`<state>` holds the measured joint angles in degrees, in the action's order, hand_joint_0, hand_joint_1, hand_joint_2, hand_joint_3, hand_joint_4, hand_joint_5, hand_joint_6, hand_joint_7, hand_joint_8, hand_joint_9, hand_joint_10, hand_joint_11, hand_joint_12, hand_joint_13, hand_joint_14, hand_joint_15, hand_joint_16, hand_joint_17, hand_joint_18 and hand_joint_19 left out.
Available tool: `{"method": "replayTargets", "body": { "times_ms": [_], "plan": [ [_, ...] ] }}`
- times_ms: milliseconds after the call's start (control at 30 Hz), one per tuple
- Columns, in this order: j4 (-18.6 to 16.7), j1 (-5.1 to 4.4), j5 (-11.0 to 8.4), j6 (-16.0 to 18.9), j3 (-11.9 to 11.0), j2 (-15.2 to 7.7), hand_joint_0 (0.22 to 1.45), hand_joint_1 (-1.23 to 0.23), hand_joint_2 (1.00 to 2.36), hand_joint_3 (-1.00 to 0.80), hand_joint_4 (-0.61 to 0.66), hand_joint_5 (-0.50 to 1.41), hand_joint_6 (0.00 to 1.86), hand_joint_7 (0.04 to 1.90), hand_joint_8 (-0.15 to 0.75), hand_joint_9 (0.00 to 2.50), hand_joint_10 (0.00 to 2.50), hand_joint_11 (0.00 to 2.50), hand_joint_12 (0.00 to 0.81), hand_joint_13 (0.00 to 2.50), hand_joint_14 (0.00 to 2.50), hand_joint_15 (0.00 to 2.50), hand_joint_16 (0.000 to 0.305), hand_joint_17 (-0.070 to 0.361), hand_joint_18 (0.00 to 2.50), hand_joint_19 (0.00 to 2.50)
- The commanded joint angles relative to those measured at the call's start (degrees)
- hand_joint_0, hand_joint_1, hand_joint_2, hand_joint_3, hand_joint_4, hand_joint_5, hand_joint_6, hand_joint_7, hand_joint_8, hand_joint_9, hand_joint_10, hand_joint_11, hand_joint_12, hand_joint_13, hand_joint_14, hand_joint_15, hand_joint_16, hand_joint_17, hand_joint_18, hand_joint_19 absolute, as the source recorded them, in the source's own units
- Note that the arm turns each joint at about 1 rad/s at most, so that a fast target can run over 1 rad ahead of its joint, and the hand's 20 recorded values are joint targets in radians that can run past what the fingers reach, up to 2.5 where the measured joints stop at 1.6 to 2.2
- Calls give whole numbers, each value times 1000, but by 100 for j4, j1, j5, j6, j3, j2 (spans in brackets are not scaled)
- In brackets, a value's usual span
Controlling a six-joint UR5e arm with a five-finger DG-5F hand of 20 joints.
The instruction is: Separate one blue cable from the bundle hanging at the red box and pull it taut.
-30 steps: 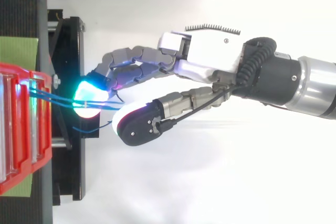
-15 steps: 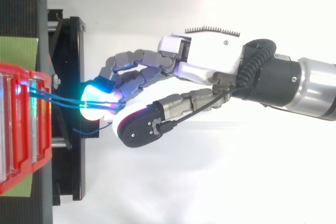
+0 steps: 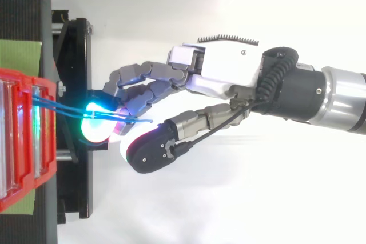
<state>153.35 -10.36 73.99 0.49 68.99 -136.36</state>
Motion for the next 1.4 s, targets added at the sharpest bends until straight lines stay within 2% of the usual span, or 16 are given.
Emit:
{"method": "replayTargets", "body": {
  "times_ms": [0, 367, 567, 767, 900, 1133, 1367],
  "plan": [
    [-33, -10, 46, 57, -9, 4, 551, -613, 1004, -460, 284, -152, 504, 1012, 278, 769, 15, 488, 312, 507, 7, 180, 40, 90, 468, 278],
    [-50, 69, 283, 233, 0, 4, 556, -603, 1005, -450, 283, -139, 503, 1038, 279, 790, 15, 492, 309, 515, 8, 183, 39, 89, 464, 281],
    [-50, 113, 301, 285, -9, 4, 560, -601, 1006, -443, 276, -137, 504, 1054, 281, 802, 16, 501, 308, 520, 7, 185, 39, 88, 467, 281],
    [-24, 175, 371, 294, -149, 4, 562, -602, 1006, -436, 269, -134, 504, 1079, 282, 804, 18, 501, 307, 525, 8, 187, 39, 87, 474, 290],
    [99, 254, 556, 294, -264, 4, 565, -605, 1007, -427, 257, -132, 503, 1106, 280, 809, 19, 506, 307, 531, 8, 196, 38, 86, 489, 291],
    [125, 271, 573, 285, -325, 13, 582, -642, 1012, -380, 175, -134, 503, 1201, 279, 809, 17, 539, 304, 535, 8, 201, 38, 86, 498, 297],
    [213, 280, 573, 276, -378, 13, 585, -658, 1012, -375, 160, -134, 502, 1285, 280, 812, 19, 567, 304, 544, 9, 208, 38, 86, 508, 296]
  ]
}}
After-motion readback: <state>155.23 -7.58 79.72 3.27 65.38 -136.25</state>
